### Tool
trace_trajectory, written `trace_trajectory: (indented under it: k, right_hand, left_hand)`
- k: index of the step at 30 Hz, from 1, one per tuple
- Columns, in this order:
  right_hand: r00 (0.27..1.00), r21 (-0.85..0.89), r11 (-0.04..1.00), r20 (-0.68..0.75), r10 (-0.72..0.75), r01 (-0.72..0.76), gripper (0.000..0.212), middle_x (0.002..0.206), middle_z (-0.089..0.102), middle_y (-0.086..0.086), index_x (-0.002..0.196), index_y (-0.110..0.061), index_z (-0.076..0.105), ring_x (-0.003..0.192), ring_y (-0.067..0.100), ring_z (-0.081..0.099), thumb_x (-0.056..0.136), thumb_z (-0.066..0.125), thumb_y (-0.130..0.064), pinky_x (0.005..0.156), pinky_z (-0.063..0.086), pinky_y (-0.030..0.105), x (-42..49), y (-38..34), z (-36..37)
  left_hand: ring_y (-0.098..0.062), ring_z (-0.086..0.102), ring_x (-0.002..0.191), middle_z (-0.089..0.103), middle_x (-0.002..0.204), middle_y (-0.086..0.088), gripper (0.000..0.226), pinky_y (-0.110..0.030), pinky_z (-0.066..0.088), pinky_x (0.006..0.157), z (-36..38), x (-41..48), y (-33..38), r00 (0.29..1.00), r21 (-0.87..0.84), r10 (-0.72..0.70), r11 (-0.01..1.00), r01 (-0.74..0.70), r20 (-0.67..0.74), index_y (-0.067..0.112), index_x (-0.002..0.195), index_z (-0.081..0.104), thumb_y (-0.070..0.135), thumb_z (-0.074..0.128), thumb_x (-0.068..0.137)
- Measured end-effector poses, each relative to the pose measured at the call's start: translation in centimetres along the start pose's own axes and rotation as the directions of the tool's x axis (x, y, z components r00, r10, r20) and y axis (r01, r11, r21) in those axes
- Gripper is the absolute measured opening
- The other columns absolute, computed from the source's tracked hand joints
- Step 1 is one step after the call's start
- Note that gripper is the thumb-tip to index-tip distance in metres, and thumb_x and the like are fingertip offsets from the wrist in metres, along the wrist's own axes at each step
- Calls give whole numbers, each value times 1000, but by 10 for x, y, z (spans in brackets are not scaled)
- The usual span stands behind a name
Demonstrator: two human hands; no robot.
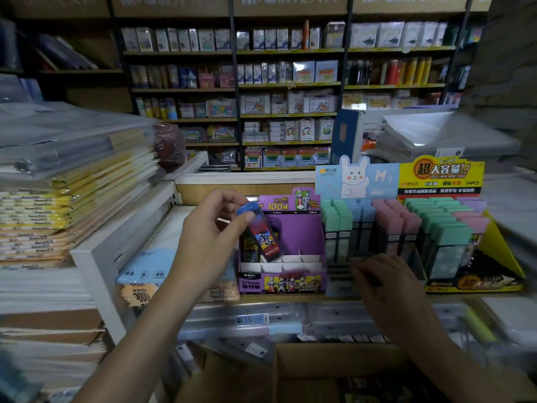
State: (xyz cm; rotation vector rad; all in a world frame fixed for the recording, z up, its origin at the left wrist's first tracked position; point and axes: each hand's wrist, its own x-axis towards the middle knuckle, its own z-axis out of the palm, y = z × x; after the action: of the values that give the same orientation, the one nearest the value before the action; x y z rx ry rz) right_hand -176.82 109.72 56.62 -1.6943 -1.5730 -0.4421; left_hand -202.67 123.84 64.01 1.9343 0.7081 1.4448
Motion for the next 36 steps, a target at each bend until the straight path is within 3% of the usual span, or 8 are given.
trace_trajectory:
  k: [6, 14, 17, 24, 29, 36]
  right_hand:
    - [999, -32, 999, -5, -33, 33, 10, 91, 67, 5, 95, -5, 75, 84, 28, 60, 86, 72, -5, 73, 52, 40, -5, 10, 6]
    - [998, -30, 999, -61, -31, 29, 10, 90, 68, 5, 91, -6, 75, 84, 27, 59, 91, 67, -12, 72, 52, 37, -9, 12, 8]
    - [998, -23, 1000, -58, -22, 20, 14, 91, 69, 6, 92, -6, 75, 85, 27, 60, 89, 65, -15, 74, 52, 36, -9, 11, 7]
    - [999, -17, 1000, -42, -16, 15, 7, 93, 67, 3, 94, -8, 74, 85, 23, 56, 90, 69, -11, 74, 49, 35, -10, 11, 6]
    - [999, -27, 999, -34, -19, 18, 8, 91, 68, 3, 92, -8, 75, 84, 24, 57, 88, 69, -12, 73, 50, 35, -10, 10, 4]
    - [1000, -35, 999, -13, -21, 21, 7, 90, 68, 3, 93, -8, 76, 84, 25, 59, 85, 74, -8, 71, 53, 37, -7, 11, 2]
  left_hand:
    - [-24, 65, 86, 71, 92, 1, 18, -45, 57, 78, 12, 15, 4, 995, 48, 62, 997, -66, 82, 29, 97, 67, 14, 74, 90]
    - [-19, 60, 76, 65, 85, -2, 12, -29, 48, 66, 41, 36, 8, 981, 162, 99, 979, -127, 168, 19, 97, 67, 12, 74, 90]
    - [-12, 57, 78, 64, 86, 4, 12, -25, 44, 68, 46, 34, 5, 973, 270, 139, 945, -187, 187, 18, 96, 69, 14, 77, 88]
    - [-20, 51, 101, 59, 98, 1, 16, -38, 41, 90, 54, 27, -3, 962, 455, 177, 853, -256, 209, 19, 98, 74, 22, 81, 84]
    - [-24, 50, 101, 55, 96, 2, 28, -37, 32, 88, 61, 19, -7, 964, 611, 182, 747, -262, 192, 21, 95, 70, 27, 88, 75]
    - [-25, 51, 99, 57, 94, 2, 25, -37, 32, 87, 61, 17, -6, 962, 646, 213, 713, -273, 172, 20, 89, 68, 32, 86, 76]
